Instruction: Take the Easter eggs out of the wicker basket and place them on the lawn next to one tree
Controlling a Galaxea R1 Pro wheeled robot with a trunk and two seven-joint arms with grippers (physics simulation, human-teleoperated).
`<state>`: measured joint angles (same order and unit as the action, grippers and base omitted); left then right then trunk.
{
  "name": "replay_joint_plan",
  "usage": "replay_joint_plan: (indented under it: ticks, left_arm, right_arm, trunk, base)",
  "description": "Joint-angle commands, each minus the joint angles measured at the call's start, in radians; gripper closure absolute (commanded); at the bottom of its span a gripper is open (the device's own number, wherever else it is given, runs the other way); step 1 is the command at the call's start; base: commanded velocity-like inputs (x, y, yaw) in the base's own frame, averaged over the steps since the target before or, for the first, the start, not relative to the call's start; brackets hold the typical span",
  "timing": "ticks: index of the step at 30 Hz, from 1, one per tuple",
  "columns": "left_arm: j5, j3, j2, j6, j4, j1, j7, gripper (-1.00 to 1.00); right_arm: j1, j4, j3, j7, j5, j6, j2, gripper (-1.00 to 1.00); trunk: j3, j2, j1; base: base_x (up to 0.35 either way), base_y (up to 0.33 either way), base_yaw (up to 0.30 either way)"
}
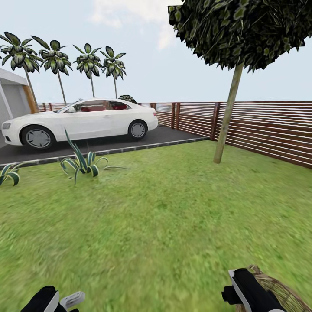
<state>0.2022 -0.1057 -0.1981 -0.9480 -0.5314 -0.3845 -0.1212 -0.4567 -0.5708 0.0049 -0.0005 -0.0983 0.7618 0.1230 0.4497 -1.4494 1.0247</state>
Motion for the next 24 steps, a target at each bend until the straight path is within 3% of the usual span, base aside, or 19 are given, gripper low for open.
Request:
replay_joint_plan:
  ticks: [1, 16, 24]
  left_arm:
    - [-0.003, -0.003, 0.0, -0.005, -0.001, 0.0, -0.005, -1.0]
    - [-0.006, -0.002, 0.022, -0.004, 0.0, -0.001, -0.003, -1.0]
    - [-0.004, -0.004, 0.022, -0.003, -0.001, 0.0, -0.005, -1.0]
  right_arm:
    - [0.0, -0.001, 0.0, 0.004, -0.009, 0.005, 0.0, -1.0]
    - [0.0, -0.003, -0.002, 0.004, -0.006, 0.005, 0.001, -1.0]
    - [0.0, -0.006, -0.001, 0.004, -0.006, 0.005, 0.003, -1.0]
  trunk:
    - [0.001, -0.001, 0.0]
    - [0.001, -0.001, 0.0]
    - [0.001, -0.001, 0.0]
  base:
    - [0.071, 0.0, 0.0]
    - [0.208, -0.179, 0.0]
    - [0.04, -0.036, 0.0]
